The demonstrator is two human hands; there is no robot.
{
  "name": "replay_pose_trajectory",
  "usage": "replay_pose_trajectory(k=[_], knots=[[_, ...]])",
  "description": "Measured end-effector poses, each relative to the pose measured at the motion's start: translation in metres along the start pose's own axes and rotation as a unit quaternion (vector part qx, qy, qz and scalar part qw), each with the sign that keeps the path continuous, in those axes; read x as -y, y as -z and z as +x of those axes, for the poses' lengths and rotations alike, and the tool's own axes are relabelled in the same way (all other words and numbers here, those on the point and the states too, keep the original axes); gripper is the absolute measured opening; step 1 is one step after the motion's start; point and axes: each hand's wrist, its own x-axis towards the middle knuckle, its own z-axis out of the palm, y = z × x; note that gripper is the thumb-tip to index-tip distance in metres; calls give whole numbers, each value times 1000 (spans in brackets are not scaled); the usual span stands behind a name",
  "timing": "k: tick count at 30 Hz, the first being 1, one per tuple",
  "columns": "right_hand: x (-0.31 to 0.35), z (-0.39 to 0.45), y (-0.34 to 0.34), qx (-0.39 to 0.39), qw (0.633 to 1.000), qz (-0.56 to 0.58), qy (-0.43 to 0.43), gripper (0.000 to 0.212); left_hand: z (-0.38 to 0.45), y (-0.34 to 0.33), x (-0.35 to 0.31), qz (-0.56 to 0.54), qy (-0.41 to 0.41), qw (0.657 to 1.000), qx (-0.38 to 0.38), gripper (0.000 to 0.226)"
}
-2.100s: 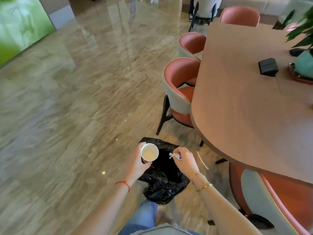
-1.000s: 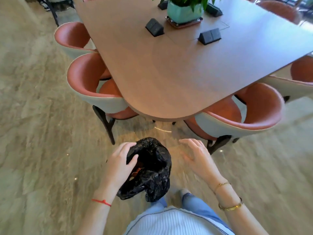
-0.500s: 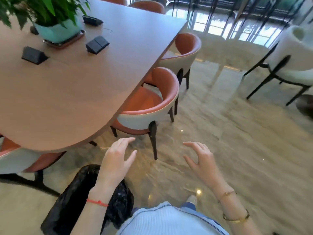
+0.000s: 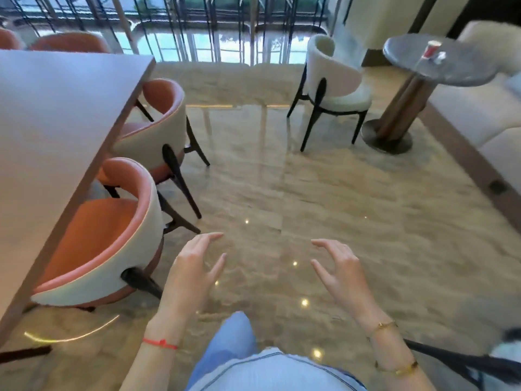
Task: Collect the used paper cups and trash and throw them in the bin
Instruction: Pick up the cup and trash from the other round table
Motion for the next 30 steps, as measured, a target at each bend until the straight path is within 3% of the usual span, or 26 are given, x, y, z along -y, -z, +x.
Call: replay_pose_trajectory(k=[8,15,20,30], knots=[[-58,92,30,-58,995,16,-85,34,149,-59,-37,0,-77,993,85,39],[-94,233,64,-75,991,14,-111,33,319,-93,-71,2,-123,987,108,37],[-117,337,90,-132,982,25,-130,34,441,-114,-92,15,-156,979,128,37],[-188,479,127,-160,969,36,-187,33,623,-190,-143,30,-197,963,182,37]])
